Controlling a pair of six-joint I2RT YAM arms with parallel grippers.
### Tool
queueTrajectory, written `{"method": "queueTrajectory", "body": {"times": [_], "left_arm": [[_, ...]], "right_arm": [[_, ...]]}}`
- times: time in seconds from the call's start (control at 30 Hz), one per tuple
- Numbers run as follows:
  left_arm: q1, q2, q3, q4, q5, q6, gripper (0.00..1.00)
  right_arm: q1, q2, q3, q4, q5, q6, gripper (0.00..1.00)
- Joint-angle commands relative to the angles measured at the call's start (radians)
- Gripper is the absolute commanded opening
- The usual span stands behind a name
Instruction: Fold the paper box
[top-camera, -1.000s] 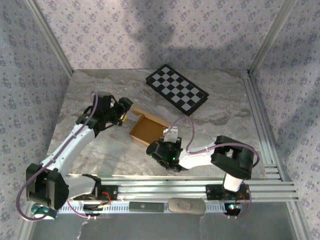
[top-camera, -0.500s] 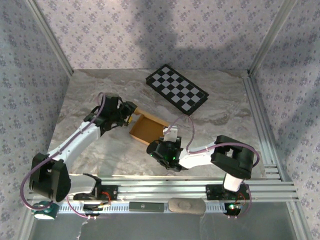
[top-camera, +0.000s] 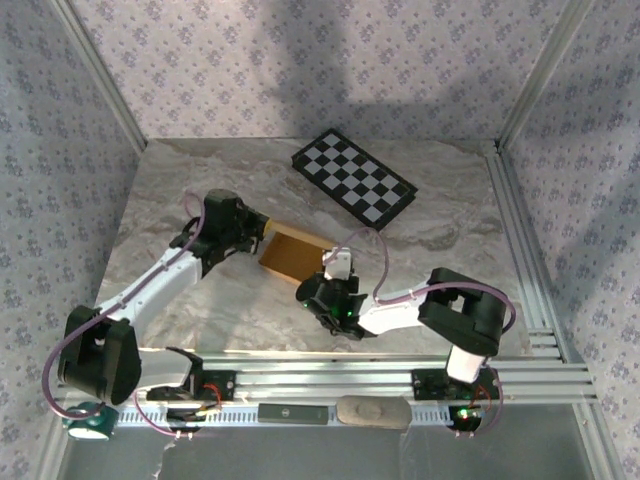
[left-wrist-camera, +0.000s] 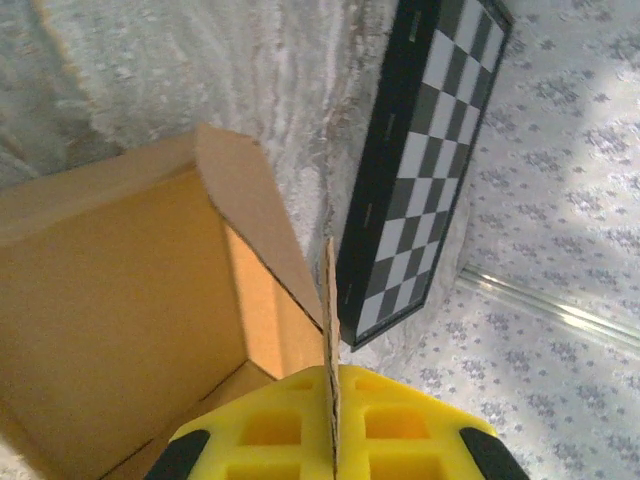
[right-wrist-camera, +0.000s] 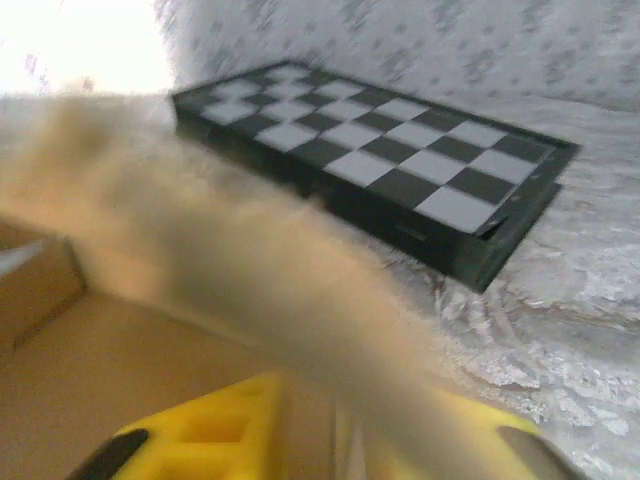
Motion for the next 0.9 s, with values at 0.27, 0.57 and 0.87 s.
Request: {"method": "queueTrajectory", "body": {"times": [0.27, 0.57, 0.87], "left_arm": [[-0.014, -0.072, -0.092, 0.028, -0.120, -0.059, 0.00], [-0.024, -0.091, -0.069, -0.011, -0.157, -0.045, 0.00], [-0.040, -0.097, -0.055, -0.031, -0.173, -0.034, 0.00]], "right_arm": [[0.005, -0.254, -0.062, -0.170, -0.309, 0.133, 0.69], [0.027, -0.556, -0.014, -0.469, -0.357, 0.343, 0.84], [-0.008, -0.559, 0.205, -0.818, -0.364, 0.644, 0.87]]}}
